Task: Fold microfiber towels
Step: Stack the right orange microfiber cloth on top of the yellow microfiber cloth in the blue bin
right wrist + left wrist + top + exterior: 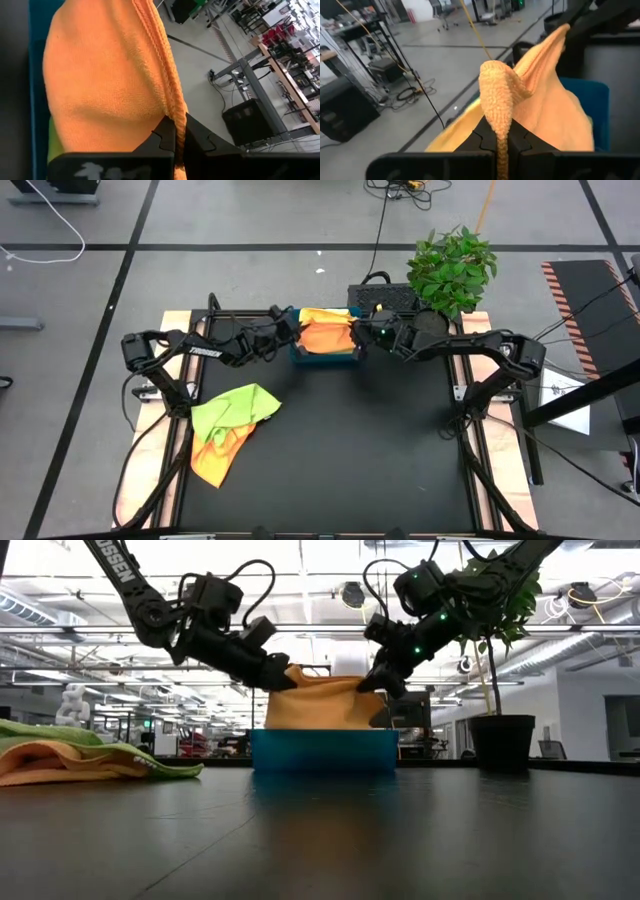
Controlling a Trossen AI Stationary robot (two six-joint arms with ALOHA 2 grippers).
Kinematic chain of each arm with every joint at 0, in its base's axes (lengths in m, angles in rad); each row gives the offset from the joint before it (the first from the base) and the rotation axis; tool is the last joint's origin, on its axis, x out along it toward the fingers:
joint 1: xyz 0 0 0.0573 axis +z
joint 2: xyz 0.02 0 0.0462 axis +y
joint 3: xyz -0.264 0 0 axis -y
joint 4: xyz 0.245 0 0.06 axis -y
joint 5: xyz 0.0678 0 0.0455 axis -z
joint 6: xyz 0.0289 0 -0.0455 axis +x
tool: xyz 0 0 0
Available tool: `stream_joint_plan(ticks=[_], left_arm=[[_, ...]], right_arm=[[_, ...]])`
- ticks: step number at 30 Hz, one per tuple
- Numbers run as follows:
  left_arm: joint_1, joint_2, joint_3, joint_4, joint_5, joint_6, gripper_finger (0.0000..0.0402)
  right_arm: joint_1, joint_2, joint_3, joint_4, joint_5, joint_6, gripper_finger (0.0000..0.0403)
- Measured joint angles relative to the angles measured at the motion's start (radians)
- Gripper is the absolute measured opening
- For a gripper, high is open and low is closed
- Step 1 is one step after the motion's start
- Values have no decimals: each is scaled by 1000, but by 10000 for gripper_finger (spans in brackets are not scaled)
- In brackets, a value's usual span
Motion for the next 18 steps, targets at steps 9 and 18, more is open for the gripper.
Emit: stream_joint_plan(ticks=[9,18], left_arm=[[-4,0,1,-33,4,-32,1],[13,70,1,-24,40,-81,1]], right_arm=[[-6,0,0,-21,-5,-7,0],[35,0,0,-83,24,-16,0]])
